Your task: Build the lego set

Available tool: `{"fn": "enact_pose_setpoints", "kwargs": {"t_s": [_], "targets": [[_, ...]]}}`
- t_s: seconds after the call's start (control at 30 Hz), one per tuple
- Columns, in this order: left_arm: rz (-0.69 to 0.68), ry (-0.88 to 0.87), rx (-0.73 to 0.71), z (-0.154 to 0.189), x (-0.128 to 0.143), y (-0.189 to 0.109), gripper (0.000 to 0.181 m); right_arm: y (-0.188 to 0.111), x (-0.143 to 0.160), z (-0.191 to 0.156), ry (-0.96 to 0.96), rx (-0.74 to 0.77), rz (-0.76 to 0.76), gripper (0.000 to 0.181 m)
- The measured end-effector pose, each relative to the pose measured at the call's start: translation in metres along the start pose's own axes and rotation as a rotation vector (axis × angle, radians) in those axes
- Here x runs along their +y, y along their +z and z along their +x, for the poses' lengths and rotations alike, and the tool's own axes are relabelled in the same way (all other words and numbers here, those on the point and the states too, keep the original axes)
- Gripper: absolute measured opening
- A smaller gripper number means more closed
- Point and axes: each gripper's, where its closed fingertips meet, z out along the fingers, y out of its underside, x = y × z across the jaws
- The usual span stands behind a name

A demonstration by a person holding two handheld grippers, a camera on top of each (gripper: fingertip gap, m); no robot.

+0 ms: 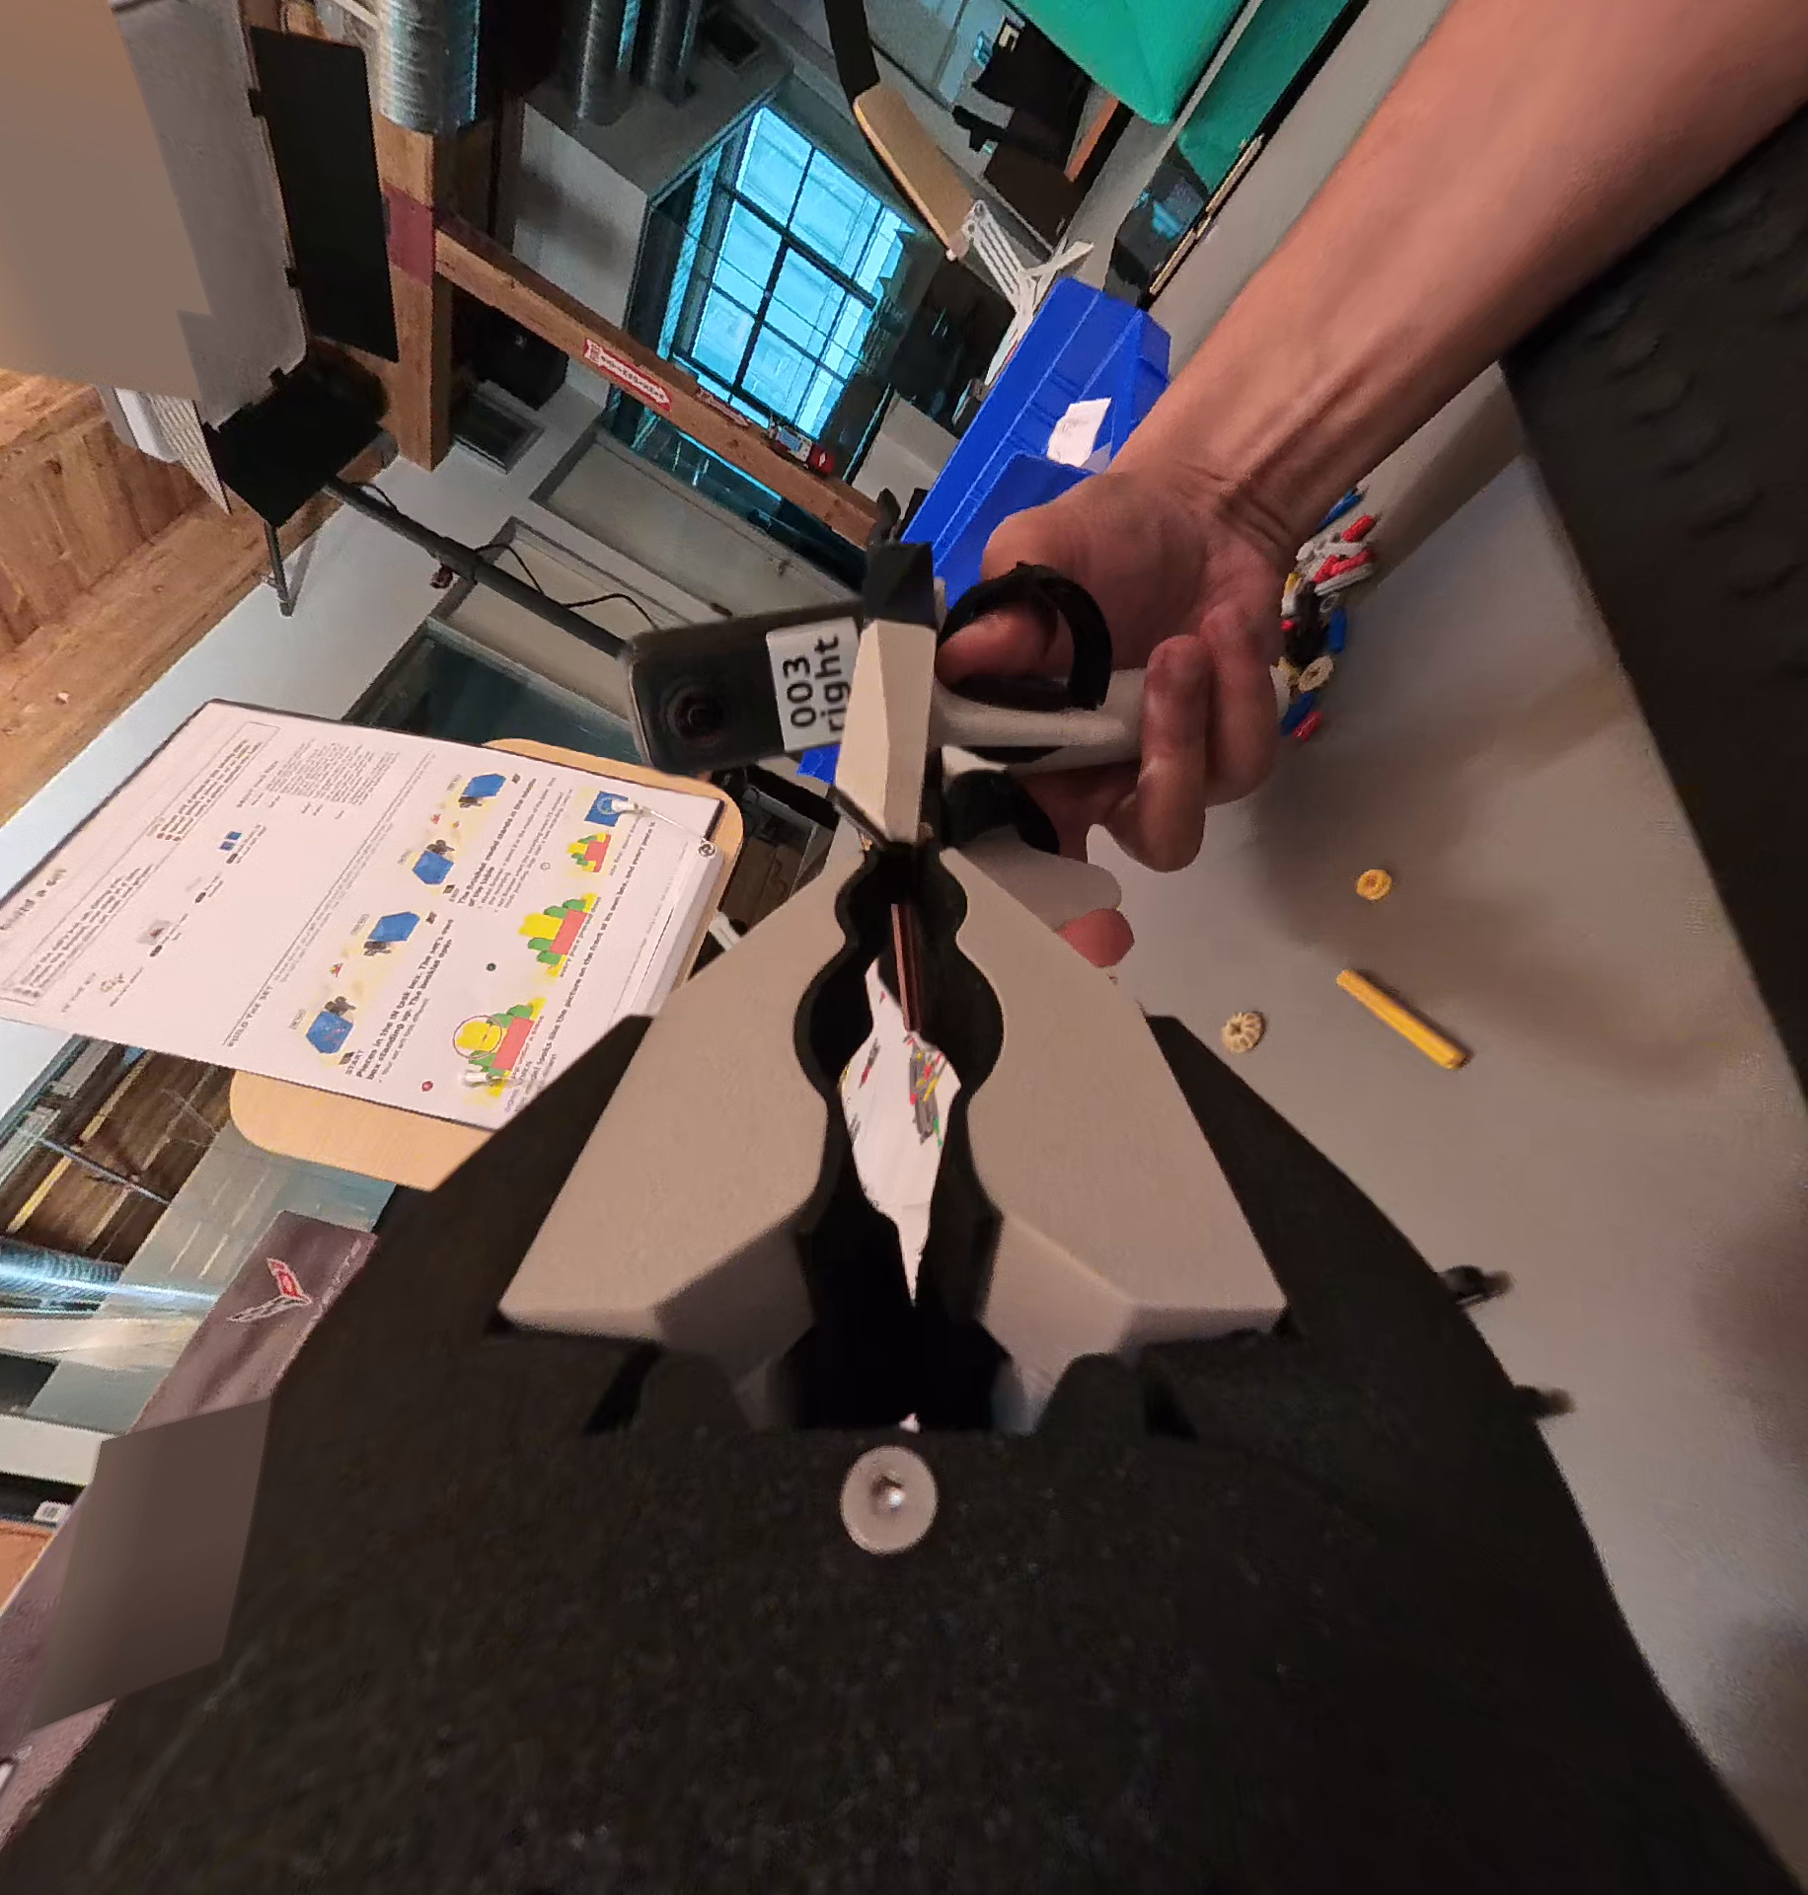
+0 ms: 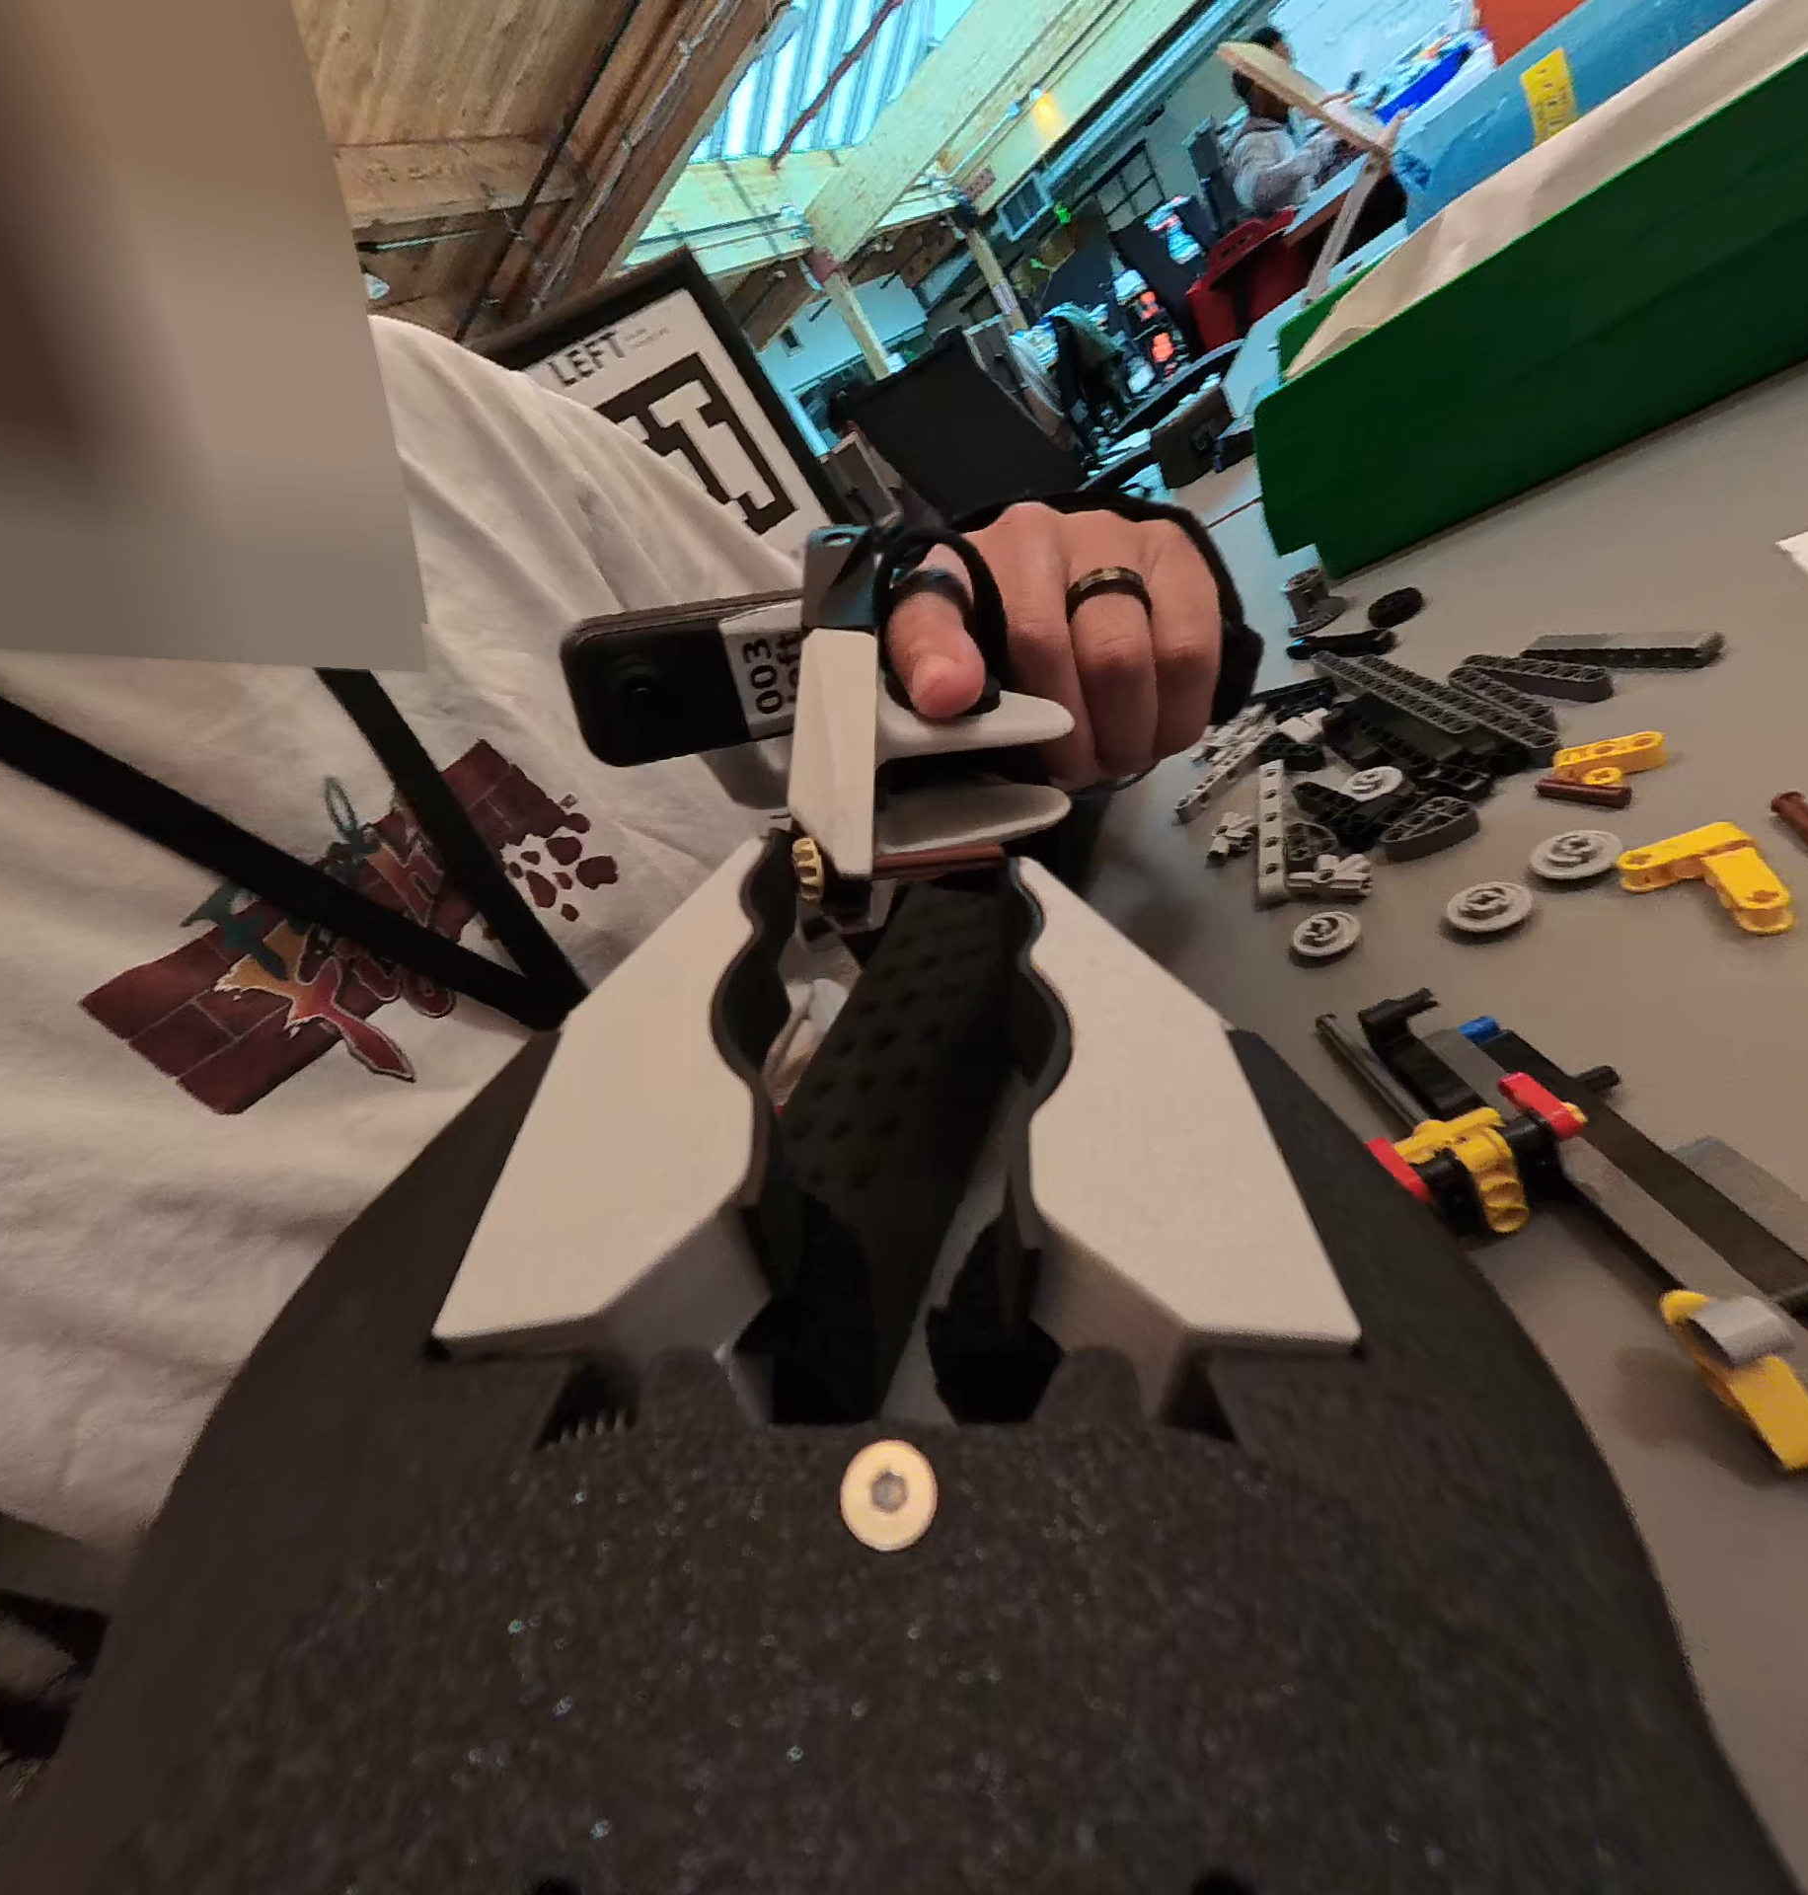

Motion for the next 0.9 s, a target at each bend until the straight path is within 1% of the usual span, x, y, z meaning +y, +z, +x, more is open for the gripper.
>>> {"fn": "enact_pose_setpoints", "kwargs": {"t_s": [0.1,0.2,0.23,0.27,0.3,0.37,0.43,0.47,0.53,0.6,0.73,0.8,0.9], "targets": [[-0.038,-0.018,-0.018,-0.007,0.015,0.003,0.002,-0.008,-0.010,0.014,-0.031,0.128,0.020,0.037],[-0.159,-0.003,-0.041,-0.010,0.043,0.006,0.002,-0.031,-0.027,0.027,-0.121,0.324,0.076,0.042],[-0.208,0.011,-0.049,-0.011,0.054,0.007,0.002,-0.040,-0.032,0.035,-0.171,0.428,0.092,0.036],[-0.249,0.017,-0.045,-0.010,0.063,0.009,0.002,-0.043,-0.034,0.038,-0.229,0.492,0.097,0.029],[-0.279,0.011,-0.047,-0.010,0.069,0.010,0.002,-0.043,-0.034,0.039,-0.271,0.537,0.086,0.026],[-0.323,-0.003,-0.067,-0.014,0.078,0.011,0.002,-0.039,-0.029,0.050,-0.317,0.636,0.022,0.028],[-0.345,-0.009,-0.075,-0.015,0.081,0.013,0.002,-0.034,-0.024,0.057,-0.321,0.669,-0.013,0.029],[-0.347,0.004,-0.077,-0.014,0.080,0.013,0.002,-0.034,-0.024,0.060,-0.311,0.685,-0.007,0.030],[-0.349,0.034,-0.095,-0.015,0.078,0.014,0.002,-0.032,-0.025,0.063,-0.295,0.684,0.010,0.025],[-0.385,0.051,-0.117,-0.017,0.081,0.014,0.002,-0.032,-0.024,0.064,-0.297,0.695,0.001,0.019],[-0.410,0.039,-0.112,-0.016,0.084,0.015,0.002,-0.034,-0.024,0.069,-0.330,0.750,-0.013,0.012],[-0.416,0.070,-0.108,-0.015,0.086,0.015,0.002,-0.035,-0.023,0.070,-0.330,0.759,-0.021,0.011],[-0.415,0.048,-0.097,-0.013,0.089,0.015,0.003,-0.036,-0.020,0.072,-0.317,0.756,-0.032,0.010]]}}
